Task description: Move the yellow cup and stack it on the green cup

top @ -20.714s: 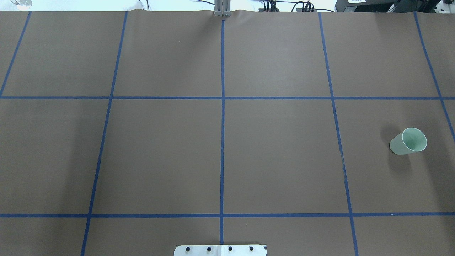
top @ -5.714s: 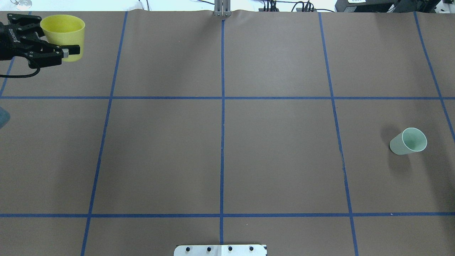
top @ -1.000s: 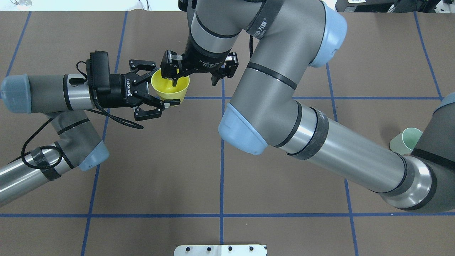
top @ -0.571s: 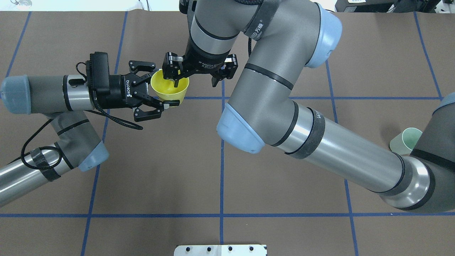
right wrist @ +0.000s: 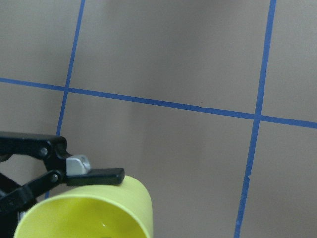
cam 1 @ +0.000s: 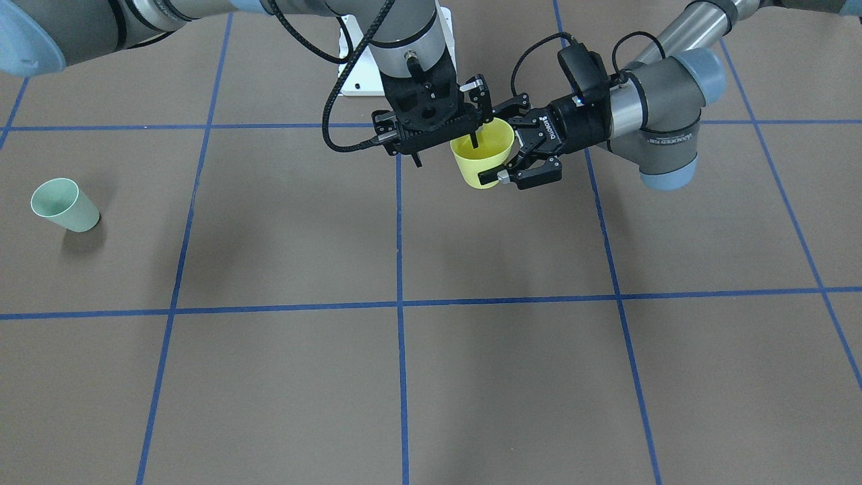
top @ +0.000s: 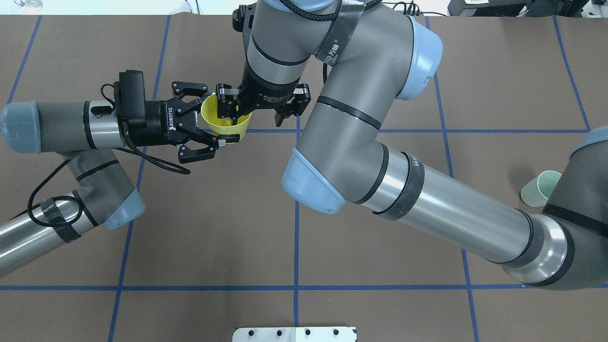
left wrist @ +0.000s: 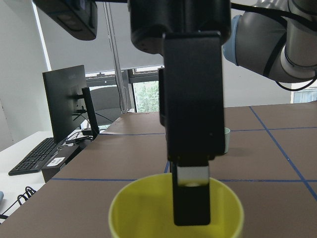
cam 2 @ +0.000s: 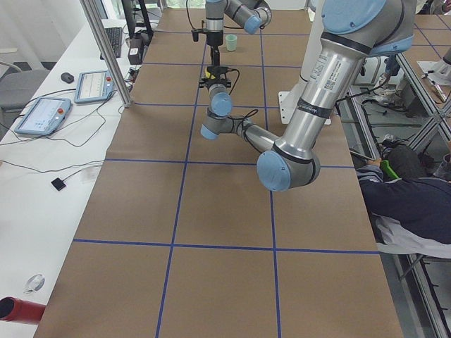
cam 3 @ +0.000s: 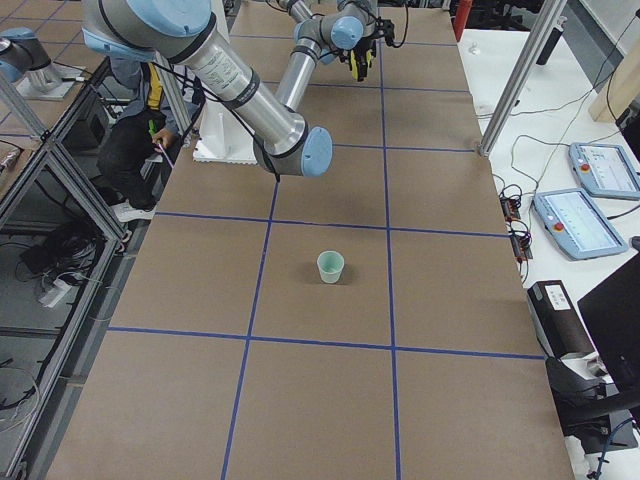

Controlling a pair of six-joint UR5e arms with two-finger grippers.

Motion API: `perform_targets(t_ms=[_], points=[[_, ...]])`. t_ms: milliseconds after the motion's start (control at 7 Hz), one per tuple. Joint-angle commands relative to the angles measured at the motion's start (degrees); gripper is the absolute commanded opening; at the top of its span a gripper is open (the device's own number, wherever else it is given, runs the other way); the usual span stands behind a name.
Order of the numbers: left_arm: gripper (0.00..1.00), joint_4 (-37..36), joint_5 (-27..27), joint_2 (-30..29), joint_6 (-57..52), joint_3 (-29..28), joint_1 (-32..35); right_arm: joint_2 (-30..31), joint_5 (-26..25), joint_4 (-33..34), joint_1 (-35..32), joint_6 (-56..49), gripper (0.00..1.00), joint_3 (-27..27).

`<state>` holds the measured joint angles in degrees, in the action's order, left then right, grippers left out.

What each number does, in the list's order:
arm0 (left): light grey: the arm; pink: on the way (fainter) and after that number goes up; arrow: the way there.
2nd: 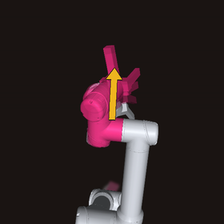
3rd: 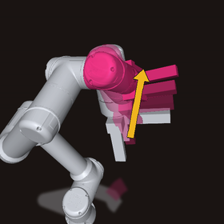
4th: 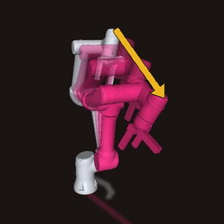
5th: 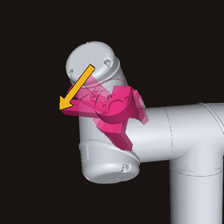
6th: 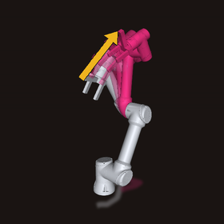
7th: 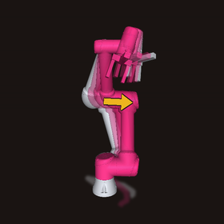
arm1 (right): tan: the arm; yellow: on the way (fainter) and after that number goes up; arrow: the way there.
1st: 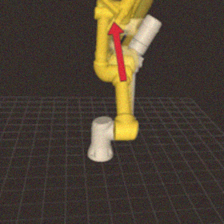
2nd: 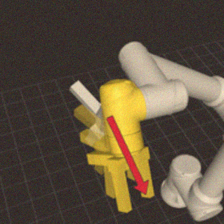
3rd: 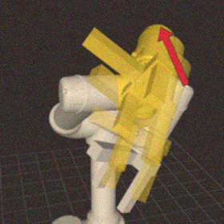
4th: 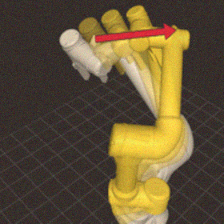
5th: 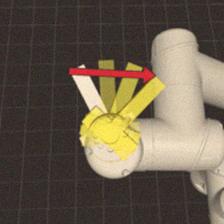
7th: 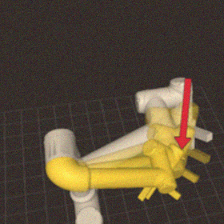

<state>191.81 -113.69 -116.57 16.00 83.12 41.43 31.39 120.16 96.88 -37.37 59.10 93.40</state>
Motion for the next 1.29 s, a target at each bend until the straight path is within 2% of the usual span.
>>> perform_targets(t_ms=[0,286,1143], points=[[0.24,0.15,-0.04,0.28,0.00,-0.06,-0.03,-0.62,0.24,-0.03,0.11,-0.21,0.57,-0.06],[0.24,0.23,0.05,0.46,0.00,0.02,-0.12,-0.89,0.33,-0.03,0.02,-0.13,0.53,-0.32],[0.24,1.11,0.14,0.46,-3.07,0.02,-0.47,-1.06,1.39,0.15,-0.07,0.23,0.55,-0.50]])
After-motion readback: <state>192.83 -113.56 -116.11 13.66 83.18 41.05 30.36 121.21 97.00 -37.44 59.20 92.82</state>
